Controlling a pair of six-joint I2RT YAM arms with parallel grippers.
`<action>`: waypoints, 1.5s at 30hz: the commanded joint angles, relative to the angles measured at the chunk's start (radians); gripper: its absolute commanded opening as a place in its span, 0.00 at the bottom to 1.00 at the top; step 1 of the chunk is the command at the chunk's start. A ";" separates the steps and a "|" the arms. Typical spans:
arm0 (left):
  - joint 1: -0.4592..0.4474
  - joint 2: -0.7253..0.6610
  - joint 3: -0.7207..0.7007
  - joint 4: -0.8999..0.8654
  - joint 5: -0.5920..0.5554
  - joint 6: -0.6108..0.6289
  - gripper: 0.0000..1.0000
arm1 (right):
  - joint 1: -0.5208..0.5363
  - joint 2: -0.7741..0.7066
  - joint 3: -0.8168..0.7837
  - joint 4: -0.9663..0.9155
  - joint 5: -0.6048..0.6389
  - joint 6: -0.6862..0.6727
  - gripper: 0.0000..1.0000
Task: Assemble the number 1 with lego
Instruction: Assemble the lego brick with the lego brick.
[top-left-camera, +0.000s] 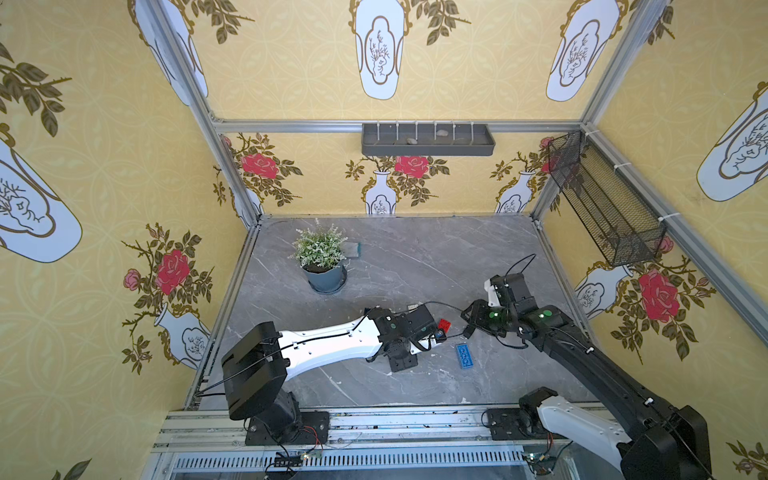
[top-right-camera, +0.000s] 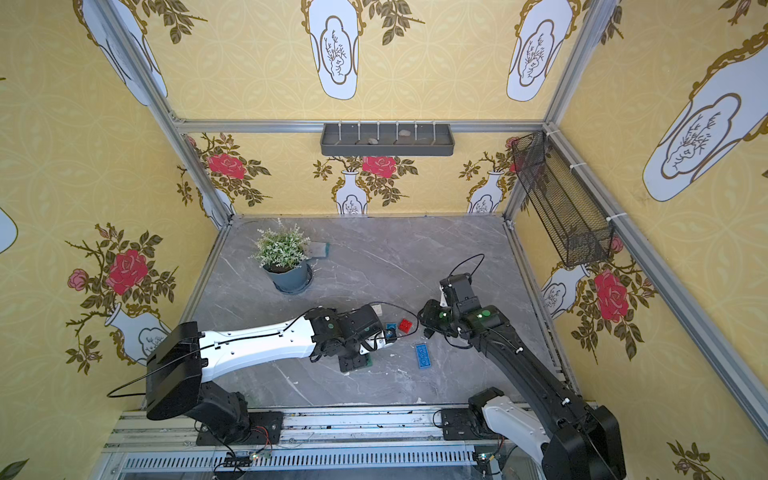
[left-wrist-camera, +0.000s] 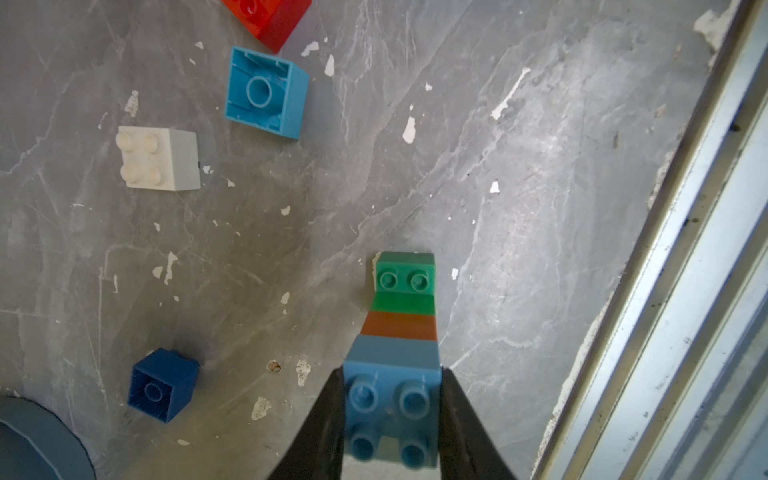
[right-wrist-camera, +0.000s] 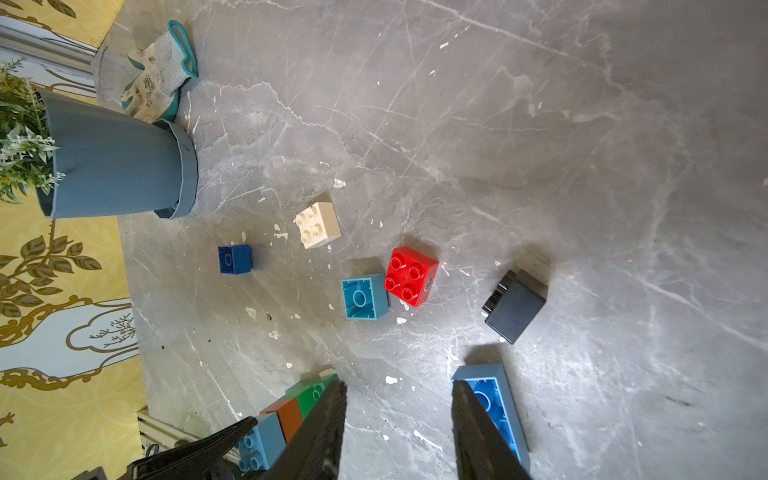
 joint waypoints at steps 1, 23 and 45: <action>0.000 0.005 -0.009 -0.041 0.001 0.010 0.38 | 0.000 0.003 0.001 0.020 -0.011 0.003 0.45; 0.001 -0.078 -0.011 -0.018 -0.005 0.007 0.63 | 0.001 0.007 0.005 0.017 -0.014 -0.004 0.45; 0.108 -0.621 -0.309 0.222 -0.123 -0.947 0.64 | 0.313 0.205 0.123 0.070 -0.117 -0.057 0.52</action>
